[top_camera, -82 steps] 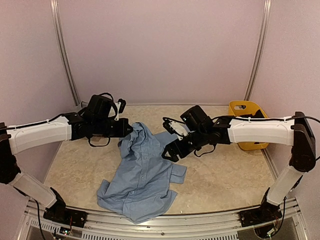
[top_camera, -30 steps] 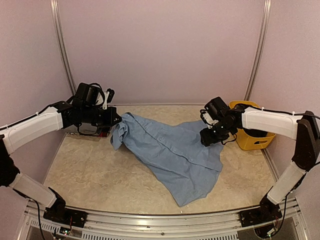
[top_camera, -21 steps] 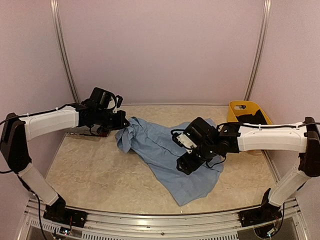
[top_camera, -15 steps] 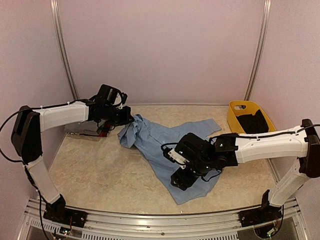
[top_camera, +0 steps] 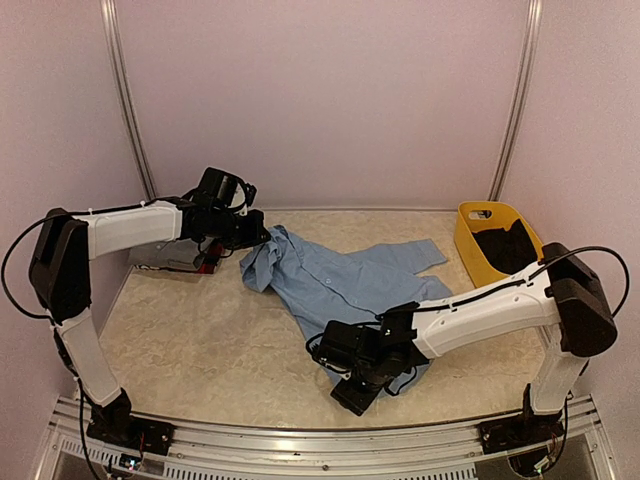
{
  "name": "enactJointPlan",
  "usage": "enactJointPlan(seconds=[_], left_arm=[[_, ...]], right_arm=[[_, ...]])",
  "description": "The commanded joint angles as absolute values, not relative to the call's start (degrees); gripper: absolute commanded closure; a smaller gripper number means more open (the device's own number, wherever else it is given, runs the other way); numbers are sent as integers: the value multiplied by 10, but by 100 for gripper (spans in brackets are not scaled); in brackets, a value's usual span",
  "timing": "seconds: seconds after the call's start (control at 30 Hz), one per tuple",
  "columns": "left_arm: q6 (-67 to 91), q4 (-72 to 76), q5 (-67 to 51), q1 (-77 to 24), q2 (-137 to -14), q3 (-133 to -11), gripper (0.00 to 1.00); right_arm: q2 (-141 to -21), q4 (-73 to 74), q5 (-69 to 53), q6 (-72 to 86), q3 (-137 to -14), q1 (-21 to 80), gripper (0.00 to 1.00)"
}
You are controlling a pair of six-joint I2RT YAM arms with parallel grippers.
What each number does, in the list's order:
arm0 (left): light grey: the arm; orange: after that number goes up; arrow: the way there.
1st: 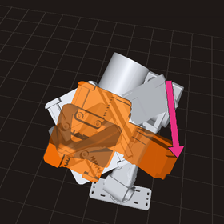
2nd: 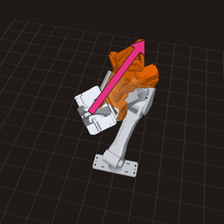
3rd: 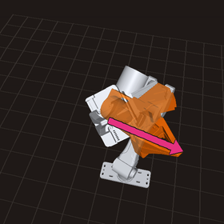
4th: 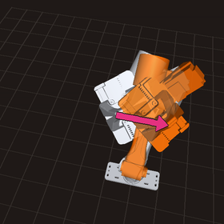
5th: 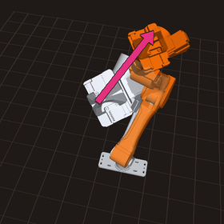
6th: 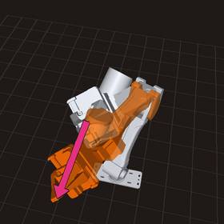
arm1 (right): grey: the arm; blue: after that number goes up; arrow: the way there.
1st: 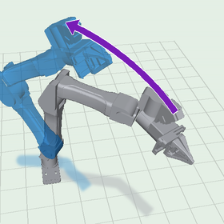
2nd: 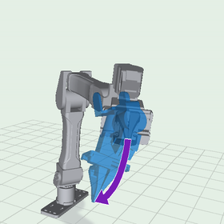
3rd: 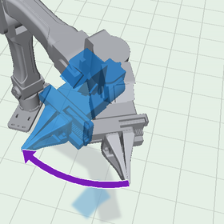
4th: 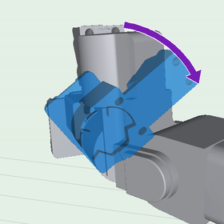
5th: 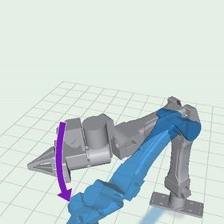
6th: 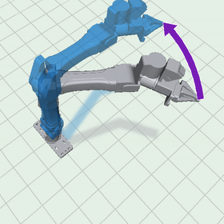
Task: Fold and stack the long sleeve shirts
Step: Flatten out the crumpled shirt at the center of the board.
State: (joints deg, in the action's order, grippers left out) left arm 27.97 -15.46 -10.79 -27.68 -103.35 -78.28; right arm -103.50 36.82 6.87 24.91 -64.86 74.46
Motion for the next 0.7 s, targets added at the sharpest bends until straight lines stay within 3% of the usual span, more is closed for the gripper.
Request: enactJointPlan(seconds=[0.0, 0.13, 0.33, 0.67], left_arm=[[272, -144, -117, -274, -1022, -787, 100], [266, -144, -112, -273, -1013, -778, 100], [249, -150, -99, -269, -997, -756, 100], [204, -236, -41, -262, -921, -697, 100]], right_arm=[[-1056, 389, 81, 263, -671, 751, 36], [-1063, 380, 69, 263, -666, 752, 47], [-1053, 417, 98, 268, -663, 752, 100], [-868, 499, 81, 256, -651, 721, 100]])
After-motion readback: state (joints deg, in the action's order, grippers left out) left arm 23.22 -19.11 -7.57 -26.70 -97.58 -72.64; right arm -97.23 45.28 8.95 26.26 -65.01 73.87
